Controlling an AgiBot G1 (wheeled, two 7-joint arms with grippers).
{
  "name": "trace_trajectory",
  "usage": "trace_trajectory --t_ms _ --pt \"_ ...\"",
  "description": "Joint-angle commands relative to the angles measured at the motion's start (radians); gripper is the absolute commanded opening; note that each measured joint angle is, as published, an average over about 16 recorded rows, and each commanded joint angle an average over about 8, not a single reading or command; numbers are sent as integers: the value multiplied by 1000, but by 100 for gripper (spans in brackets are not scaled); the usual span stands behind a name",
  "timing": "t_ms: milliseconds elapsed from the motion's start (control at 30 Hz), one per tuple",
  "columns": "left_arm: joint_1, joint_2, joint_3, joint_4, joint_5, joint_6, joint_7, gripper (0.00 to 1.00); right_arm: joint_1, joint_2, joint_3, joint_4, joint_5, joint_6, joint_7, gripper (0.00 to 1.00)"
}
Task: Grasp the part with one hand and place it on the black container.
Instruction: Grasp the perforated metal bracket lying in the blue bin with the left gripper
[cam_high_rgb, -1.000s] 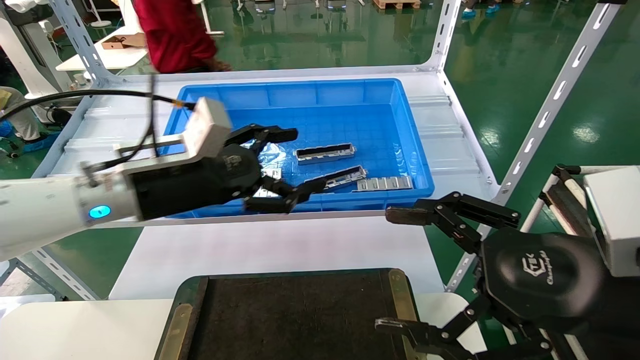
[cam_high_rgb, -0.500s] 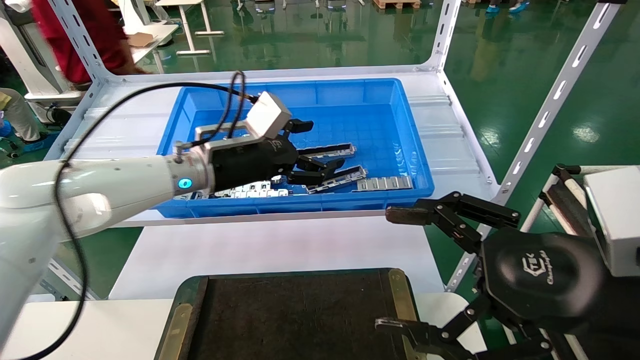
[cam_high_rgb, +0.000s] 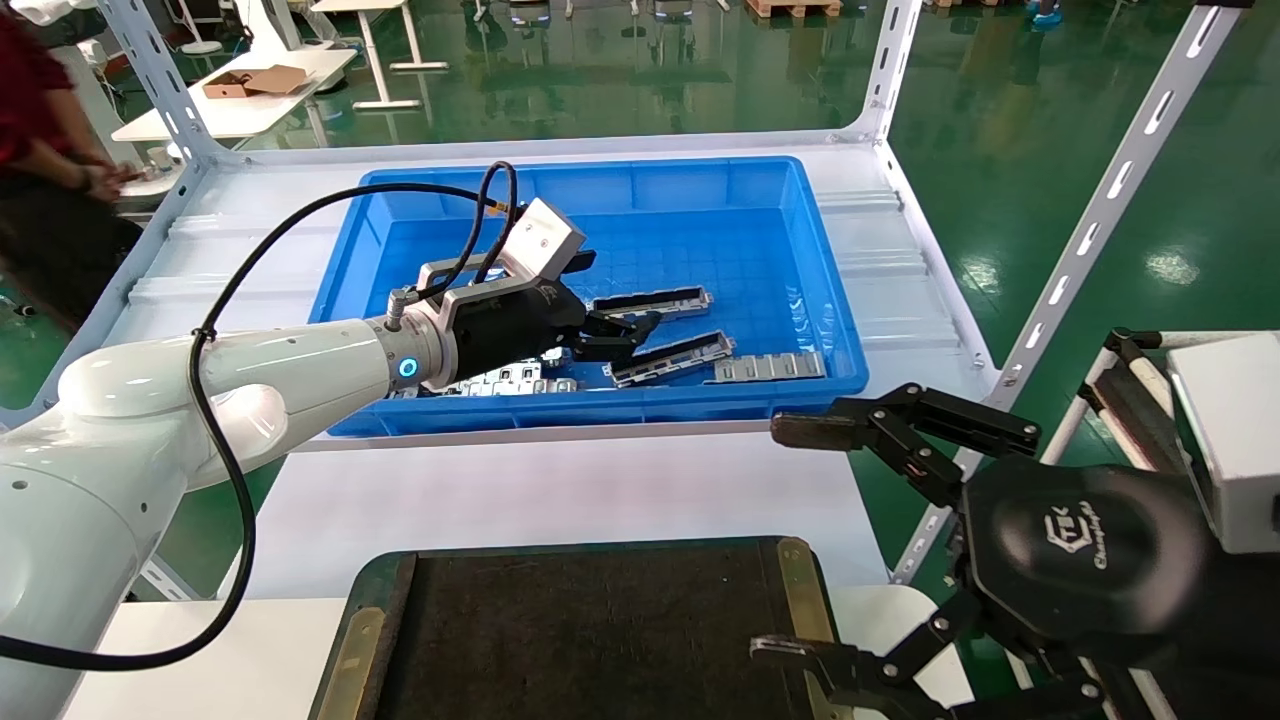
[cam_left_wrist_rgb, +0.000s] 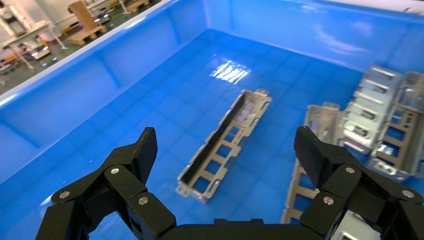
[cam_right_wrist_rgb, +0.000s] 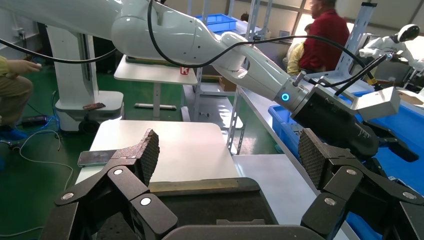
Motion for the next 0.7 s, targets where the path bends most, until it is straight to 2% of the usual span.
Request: trace_trajectory --t_ms 33,200,233,267,467,500,533,700 --pt "1 2 6 5 -5 -17 -1 100 0 0 0 0 0 0 0 100" --pt "8 3 30 0 -14 -41 -26 100 0 0 0 0 0 0 0 100" --pt "9 4 35 -1 -16 -45 -32 98 0 0 0 0 0 0 0 97" --pt "11 4 41 -3 -17 -49 -38 91 0 0 0 0 0 0 0 86" --pt "19 4 77 -17 -27 -72 -78 16 0 0 0 0 0 0 0 11" --pt "20 4 83 -21 -29 -75 -84 6 0 0 0 0 0 0 0 2" --pt "21 4 89 -24 -31 -79 -90 1 0 0 0 0 0 0 0 0" --pt "28 4 119 -40 -45 -94 -112 0 0 0 0 0 0 0 0 0"
